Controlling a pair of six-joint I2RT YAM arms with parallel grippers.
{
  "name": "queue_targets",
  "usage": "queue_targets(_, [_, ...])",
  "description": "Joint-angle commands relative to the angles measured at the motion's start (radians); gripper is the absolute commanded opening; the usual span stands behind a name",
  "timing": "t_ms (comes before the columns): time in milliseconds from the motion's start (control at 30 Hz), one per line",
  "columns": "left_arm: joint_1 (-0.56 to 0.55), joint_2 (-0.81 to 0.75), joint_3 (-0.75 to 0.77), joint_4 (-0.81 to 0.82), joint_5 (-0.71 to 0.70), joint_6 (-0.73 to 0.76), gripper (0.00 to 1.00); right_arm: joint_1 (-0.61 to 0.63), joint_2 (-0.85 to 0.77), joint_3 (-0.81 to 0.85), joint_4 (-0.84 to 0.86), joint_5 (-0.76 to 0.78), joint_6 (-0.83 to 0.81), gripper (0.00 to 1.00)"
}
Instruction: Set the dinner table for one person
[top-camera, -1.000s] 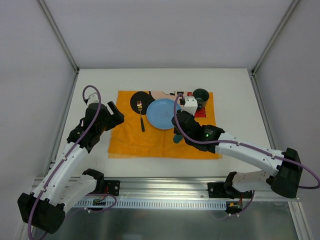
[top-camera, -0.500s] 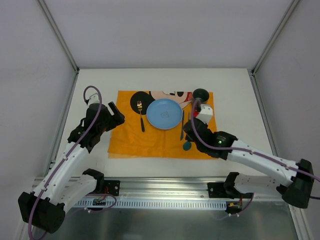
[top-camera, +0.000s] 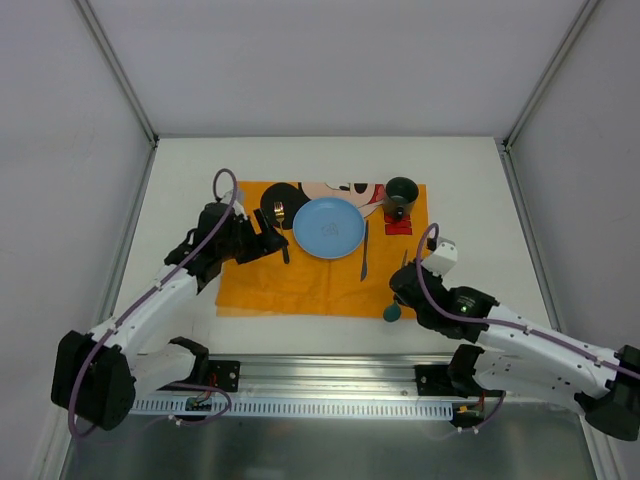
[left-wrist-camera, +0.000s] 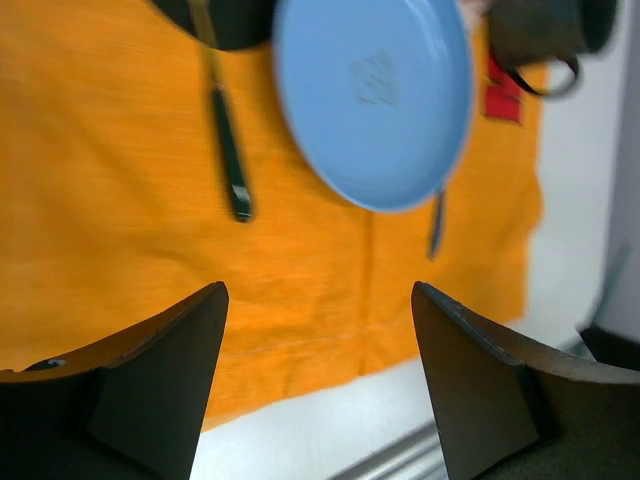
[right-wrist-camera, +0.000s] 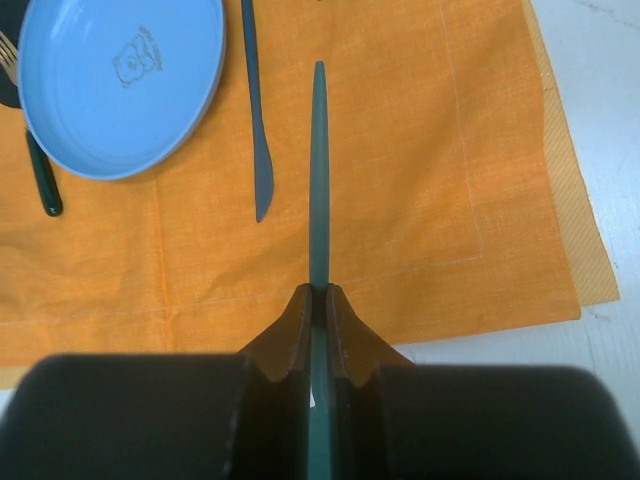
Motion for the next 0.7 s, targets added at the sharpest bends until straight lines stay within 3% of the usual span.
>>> queue_targets(0, [-0.060, 0.114, 0.010, 0.259, 0.371, -0.015, 0.74, -0.003, 0.078, 0.079, 0.043, -0.015, 0.006, 0.00])
queue_targets(67, [-0.088, 0.189, 0.019, 0.313, 0.477, -0.027, 0.74, -0.037, 0.132, 0.107, 0.045, -0.030, 0.012, 0.01])
queue_targets(200, [-0.148, 0.227, 0.022, 0.405, 0.528, -0.062, 0.73, -0.088, 0.193, 0.134, 0.043, 0.026, 0.091, 0.00])
queue_targets(300, [-0.163, 0.211, 0.008, 0.452, 0.528, -0.093, 0.73, -0.134, 0.227, 0.107, 0.028, 0.107, 0.223, 0.00])
queue_targets(467, [-0.163, 0.145, -0.011, 0.420, 0.491, -0.081, 0.73, -0.169, 0.282, 0.059, -0.031, 0.284, 0.631, 0.00])
queue_targets(667, [-0.162, 0.105, -0.022, 0.384, 0.461, -0.059, 0.73, -0.206, 0.364, 0.140, -0.055, 0.293, 0.690, 0.00])
